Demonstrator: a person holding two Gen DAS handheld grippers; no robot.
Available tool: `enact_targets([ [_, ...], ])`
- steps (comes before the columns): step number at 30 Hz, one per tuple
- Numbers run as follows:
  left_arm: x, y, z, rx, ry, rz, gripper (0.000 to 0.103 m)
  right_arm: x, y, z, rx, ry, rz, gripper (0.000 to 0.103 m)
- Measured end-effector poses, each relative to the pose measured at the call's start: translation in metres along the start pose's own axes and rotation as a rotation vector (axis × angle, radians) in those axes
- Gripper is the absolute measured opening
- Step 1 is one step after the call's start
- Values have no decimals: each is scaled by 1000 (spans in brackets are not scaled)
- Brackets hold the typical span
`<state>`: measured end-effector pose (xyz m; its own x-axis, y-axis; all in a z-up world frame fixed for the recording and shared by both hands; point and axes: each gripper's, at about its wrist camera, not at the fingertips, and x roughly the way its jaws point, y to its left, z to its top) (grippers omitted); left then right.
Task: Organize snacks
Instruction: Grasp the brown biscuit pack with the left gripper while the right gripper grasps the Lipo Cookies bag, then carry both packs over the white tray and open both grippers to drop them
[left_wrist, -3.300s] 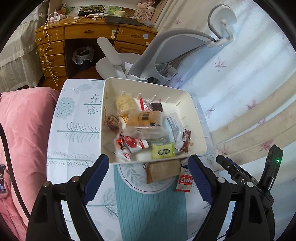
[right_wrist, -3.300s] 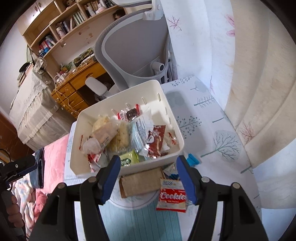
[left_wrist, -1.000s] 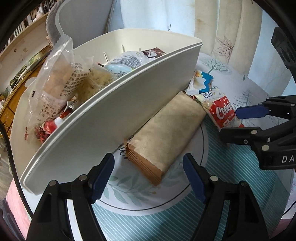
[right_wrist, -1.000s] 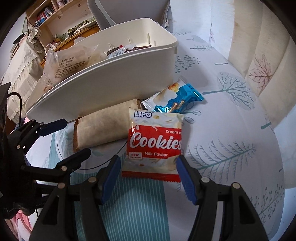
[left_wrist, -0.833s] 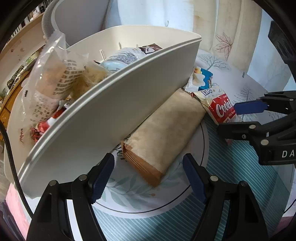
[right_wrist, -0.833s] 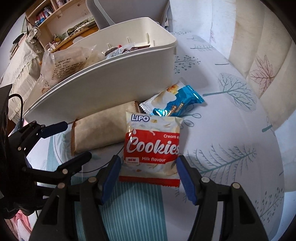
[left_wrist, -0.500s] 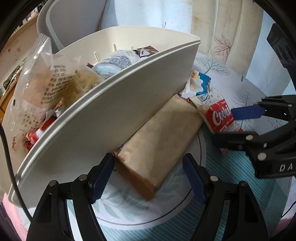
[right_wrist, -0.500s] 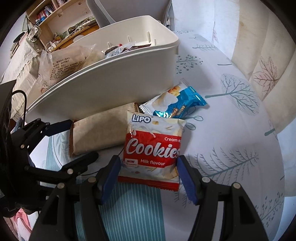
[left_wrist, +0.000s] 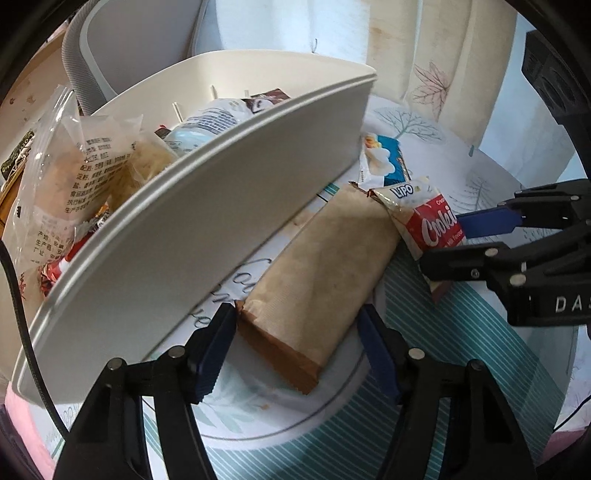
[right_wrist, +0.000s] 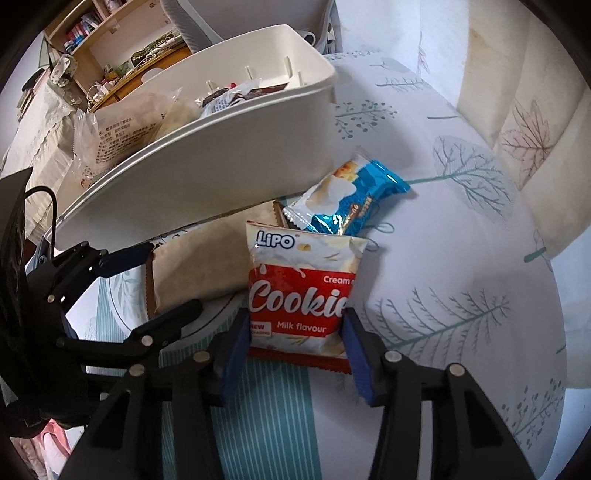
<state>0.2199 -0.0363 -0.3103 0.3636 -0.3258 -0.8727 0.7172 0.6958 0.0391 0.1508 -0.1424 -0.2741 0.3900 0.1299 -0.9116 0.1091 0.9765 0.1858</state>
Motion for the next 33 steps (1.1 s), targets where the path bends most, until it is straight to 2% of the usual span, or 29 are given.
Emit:
enact_targets([
  [6, -4, -15, -3, -7, 38, -7, 64, -9, -10, -8, 42, 12, 21, 49],
  [10, -14, -17, -8, -75, 59, -24, 63, -22, -23, -13, 63, 12, 29, 48],
  [15, -36, -21, -11, -157, 52, -4, 61, -42, -36, -11, 56, 2, 32, 48],
  [23, -86, -24, -7, -304, 17, 10, 60, -77, -41, 9, -4, -37, 65, 48],
  [33, -154, -18, 5, -422, -59, 56, 58, -114, -24, 42, -125, -108, 154, 48],
])
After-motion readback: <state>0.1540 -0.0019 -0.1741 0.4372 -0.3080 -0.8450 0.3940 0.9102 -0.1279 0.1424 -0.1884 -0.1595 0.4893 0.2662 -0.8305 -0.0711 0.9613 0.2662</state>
